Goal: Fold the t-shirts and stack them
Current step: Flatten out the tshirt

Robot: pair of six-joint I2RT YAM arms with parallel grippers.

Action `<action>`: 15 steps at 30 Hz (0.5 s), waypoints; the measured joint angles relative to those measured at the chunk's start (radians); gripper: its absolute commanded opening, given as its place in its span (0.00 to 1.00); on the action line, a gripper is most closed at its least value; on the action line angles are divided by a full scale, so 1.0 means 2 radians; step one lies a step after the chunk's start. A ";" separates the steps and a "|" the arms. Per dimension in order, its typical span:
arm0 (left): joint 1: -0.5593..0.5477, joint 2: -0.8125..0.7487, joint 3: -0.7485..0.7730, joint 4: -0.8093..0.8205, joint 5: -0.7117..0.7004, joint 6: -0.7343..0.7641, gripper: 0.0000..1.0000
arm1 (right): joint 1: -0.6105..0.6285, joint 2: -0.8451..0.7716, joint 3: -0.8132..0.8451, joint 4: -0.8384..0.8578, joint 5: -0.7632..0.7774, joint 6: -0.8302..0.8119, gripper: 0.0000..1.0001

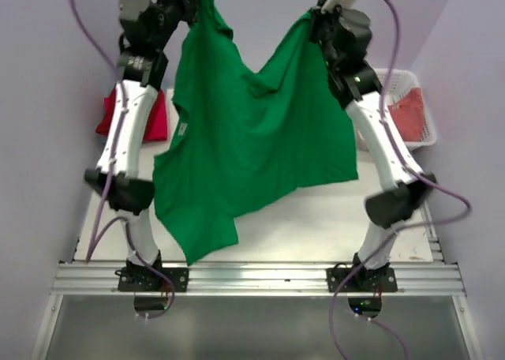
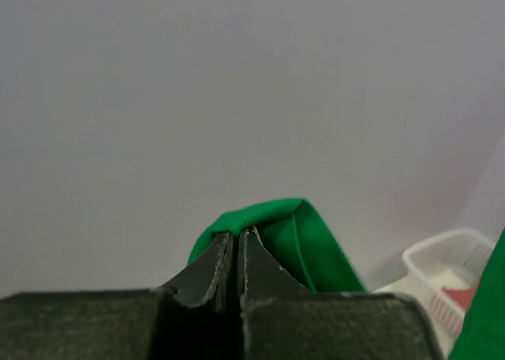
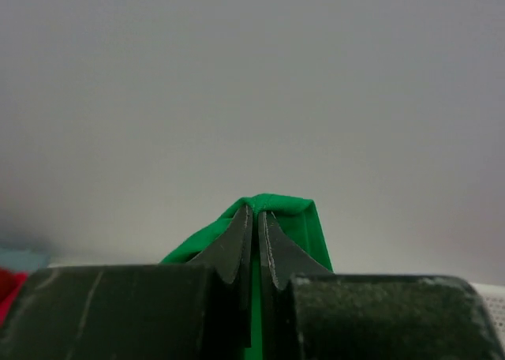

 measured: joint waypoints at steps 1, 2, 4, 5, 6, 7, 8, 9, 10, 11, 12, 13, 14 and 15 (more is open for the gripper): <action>0.008 0.067 0.064 0.003 0.004 -0.005 0.00 | -0.008 0.062 0.073 -0.030 0.007 0.001 0.00; 0.019 0.109 0.080 0.010 0.007 -0.014 0.00 | -0.016 0.121 0.137 -0.039 0.014 0.002 0.00; 0.041 0.139 0.033 0.012 0.016 -0.033 0.00 | -0.027 0.199 0.218 -0.061 0.030 0.001 0.00; 0.050 0.146 0.017 0.010 0.017 -0.038 0.00 | -0.032 0.220 0.227 -0.063 0.039 -0.002 0.00; 0.060 0.152 0.003 0.008 0.017 -0.042 0.00 | -0.035 0.229 0.214 -0.059 0.048 -0.007 0.00; 0.068 0.157 -0.002 0.005 0.016 -0.044 0.00 | -0.038 0.223 0.174 -0.040 0.056 -0.012 0.00; 0.074 0.158 -0.001 0.005 0.015 -0.044 0.00 | -0.040 0.212 0.134 -0.026 0.063 -0.019 0.00; 0.078 0.156 0.003 0.006 0.015 -0.044 0.00 | -0.040 0.199 0.093 -0.005 0.070 -0.025 0.00; 0.080 0.151 0.009 0.014 0.015 -0.044 0.00 | -0.039 0.181 0.053 0.016 0.073 -0.031 0.00; 0.080 0.139 0.006 0.029 0.016 -0.043 0.00 | -0.038 0.165 0.027 0.026 0.075 -0.037 0.00; 0.078 0.115 -0.013 0.047 0.018 -0.041 0.00 | -0.035 0.142 -0.009 0.051 0.077 -0.047 0.00; 0.076 0.082 -0.042 0.066 0.018 -0.039 0.00 | -0.031 0.109 -0.050 0.079 0.080 -0.057 0.00; 0.072 0.039 -0.086 0.095 0.016 -0.035 0.00 | -0.026 0.072 -0.089 0.098 0.081 -0.068 0.00; 0.068 -0.011 -0.135 0.114 0.015 -0.030 0.00 | -0.021 0.033 -0.125 0.120 0.080 -0.077 0.00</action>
